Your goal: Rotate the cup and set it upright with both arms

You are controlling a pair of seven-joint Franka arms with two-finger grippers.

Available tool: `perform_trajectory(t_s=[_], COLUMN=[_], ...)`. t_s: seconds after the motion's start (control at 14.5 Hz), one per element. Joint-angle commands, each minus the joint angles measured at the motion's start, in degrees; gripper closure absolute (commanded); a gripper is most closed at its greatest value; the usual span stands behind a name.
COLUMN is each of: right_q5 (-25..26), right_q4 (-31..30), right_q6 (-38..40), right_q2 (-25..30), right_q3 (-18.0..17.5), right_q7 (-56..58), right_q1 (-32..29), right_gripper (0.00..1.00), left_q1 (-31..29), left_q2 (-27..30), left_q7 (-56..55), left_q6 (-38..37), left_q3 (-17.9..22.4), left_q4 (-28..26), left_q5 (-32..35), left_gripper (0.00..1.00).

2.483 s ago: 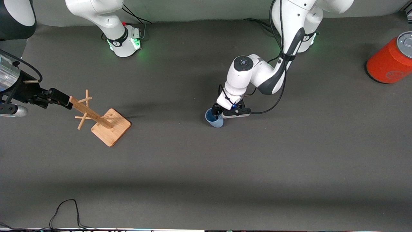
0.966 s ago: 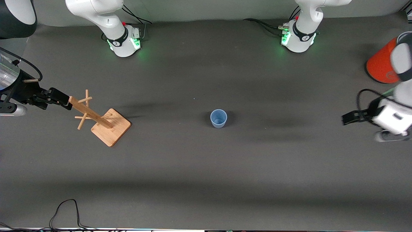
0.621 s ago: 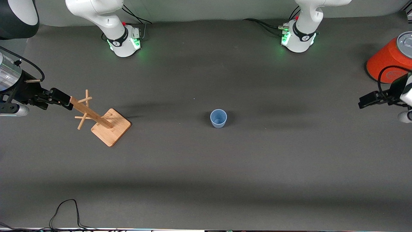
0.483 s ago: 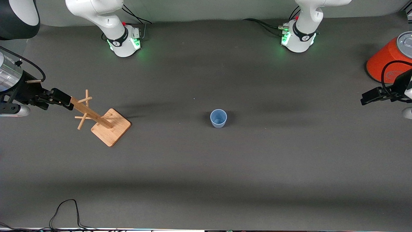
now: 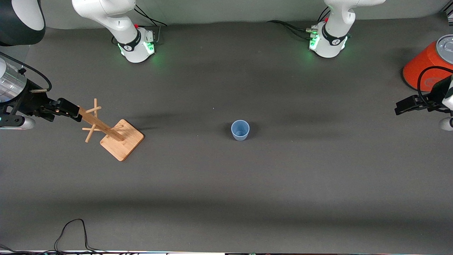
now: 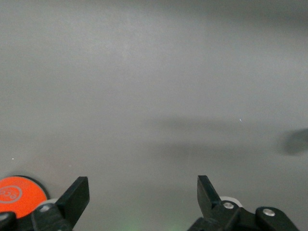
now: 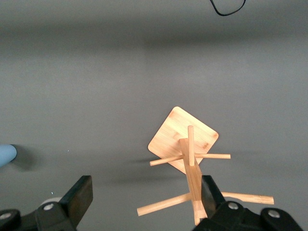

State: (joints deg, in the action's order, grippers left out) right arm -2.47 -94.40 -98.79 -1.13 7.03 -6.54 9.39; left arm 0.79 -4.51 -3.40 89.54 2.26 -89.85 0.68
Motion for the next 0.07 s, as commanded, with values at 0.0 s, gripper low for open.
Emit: perform_trajectory(t_s=[0.0], right_q5=[0.8], right_q4=[0.8], right_q6=[0.27], right_q2=[-0.45], right_q3=[0.09], right_q7=[0.91], right_q1=[0.28], right_gripper=[0.0], left_q1=[1.31], left_q2=[-0.5], left_q7=[-0.65], left_q6=[-2.0], left_q3=[-0.42], left_q4=[2.92], left_q5=[1.52], left_gripper=[0.0])
